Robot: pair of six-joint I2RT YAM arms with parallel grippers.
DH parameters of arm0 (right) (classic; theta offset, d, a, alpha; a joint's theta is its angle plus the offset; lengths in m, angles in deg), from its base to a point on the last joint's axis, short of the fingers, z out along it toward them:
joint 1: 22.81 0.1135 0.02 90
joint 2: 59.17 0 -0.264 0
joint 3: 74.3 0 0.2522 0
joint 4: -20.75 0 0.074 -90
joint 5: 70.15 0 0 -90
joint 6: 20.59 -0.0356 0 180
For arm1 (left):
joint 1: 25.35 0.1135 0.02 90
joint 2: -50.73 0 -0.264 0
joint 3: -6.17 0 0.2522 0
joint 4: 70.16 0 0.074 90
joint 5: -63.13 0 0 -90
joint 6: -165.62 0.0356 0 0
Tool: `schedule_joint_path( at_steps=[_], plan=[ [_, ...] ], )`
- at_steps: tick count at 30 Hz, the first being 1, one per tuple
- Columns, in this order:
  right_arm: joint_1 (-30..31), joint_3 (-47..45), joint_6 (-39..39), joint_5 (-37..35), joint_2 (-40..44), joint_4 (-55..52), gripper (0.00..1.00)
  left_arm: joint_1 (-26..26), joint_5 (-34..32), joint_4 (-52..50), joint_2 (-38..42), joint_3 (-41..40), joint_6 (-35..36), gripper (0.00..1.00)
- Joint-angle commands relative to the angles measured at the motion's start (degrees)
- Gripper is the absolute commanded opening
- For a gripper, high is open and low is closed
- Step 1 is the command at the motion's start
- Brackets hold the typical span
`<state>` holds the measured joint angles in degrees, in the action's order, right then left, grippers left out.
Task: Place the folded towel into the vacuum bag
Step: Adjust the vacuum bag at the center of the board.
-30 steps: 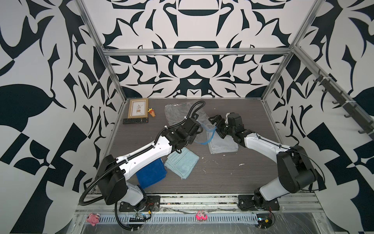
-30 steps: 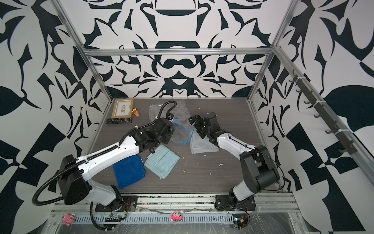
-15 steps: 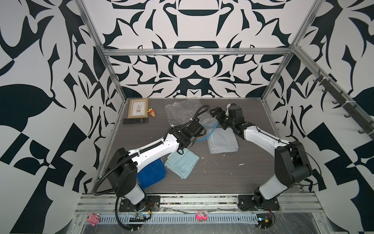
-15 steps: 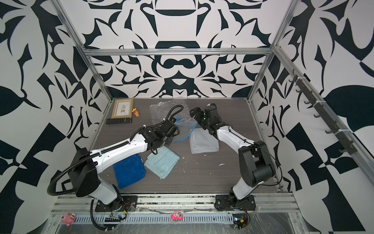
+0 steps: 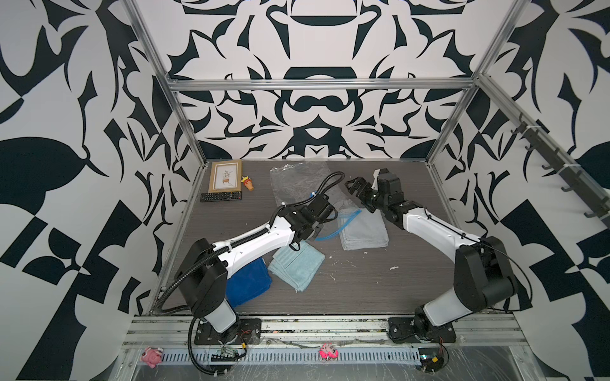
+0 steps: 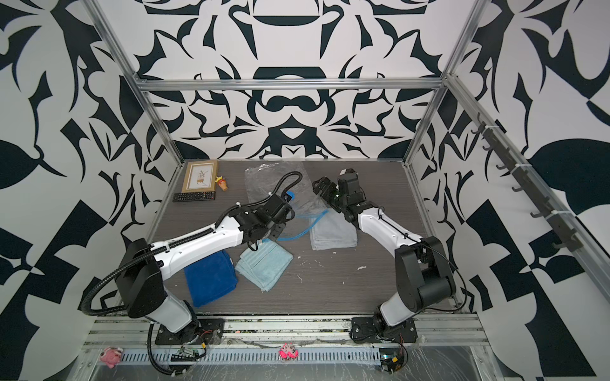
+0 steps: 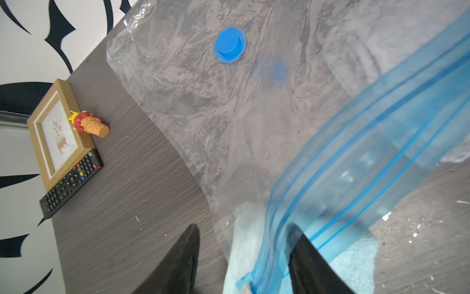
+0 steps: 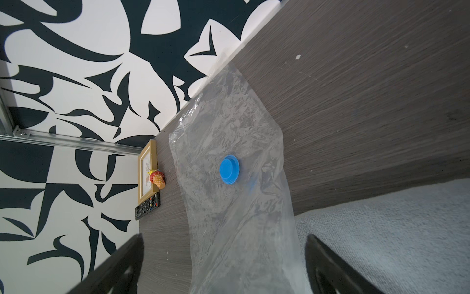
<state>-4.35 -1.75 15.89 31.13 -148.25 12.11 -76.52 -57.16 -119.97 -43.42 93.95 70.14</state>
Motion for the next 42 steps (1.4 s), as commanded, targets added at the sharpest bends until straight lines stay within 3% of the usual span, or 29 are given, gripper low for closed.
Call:
schedule_joint_path(
  at_steps=[1, 13, 20, 21, 24, 28, 34, 38, 42],
  plan=[
    [-0.2, -0.6, 1.4, 1.0, 0.4, 1.5, 0.99, -0.2, 0.9, 0.4, -2.0, 1.3, 2.8, 0.60],
    [-0.5, -1.6, 0.7, 1.6, -0.7, 3.5, 0.99, -1.8, -3.7, 2.3, -5.1, -2.6, 10.9, 0.62],
    [-1.8, -3.8, 0.3, 2.0, 1.8, 3.9, 0.99, -1.8, -5.1, 5.7, -7.6, -3.3, 11.8, 0.57],
    [-2.1, -4.2, 0.3, 2.2, 2.4, 3.9, 0.99, -1.8, -5.1, 6.5, -7.5, -3.7, 12.2, 0.54],
    [-3.1, -5.8, 0.4, 3.4, 4.5, 3.8, 0.99, -1.8, -4.3, 9.0, -7.4, -4.6, 13.2, 0.28],
    [-4.0, -9.5, 1.9, 5.1, 8.9, 2.9, 0.99, -1.8, -0.4, 8.1, -8.4, -2.5, 12.4, 0.01],
    [-4.2, -15.9, 7.6, 6.7, 18.3, -2.1, 0.95, -1.2, 7.3, 5.1, -9.0, 3.2, 9.2, 0.00],
    [-4.1, -21.8, 8.4, 8.2, 25.4, 0.3, 0.83, 0.2, 9.6, 1.3, -9.9, 8.9, 5.3, 0.00],
    [-1.8, -25.9, 9.0, 7.4, 28.7, 3.8, 0.84, 1.2, 11.0, -1.0, -10.5, 13.5, 1.2, 0.00]
  ],
)
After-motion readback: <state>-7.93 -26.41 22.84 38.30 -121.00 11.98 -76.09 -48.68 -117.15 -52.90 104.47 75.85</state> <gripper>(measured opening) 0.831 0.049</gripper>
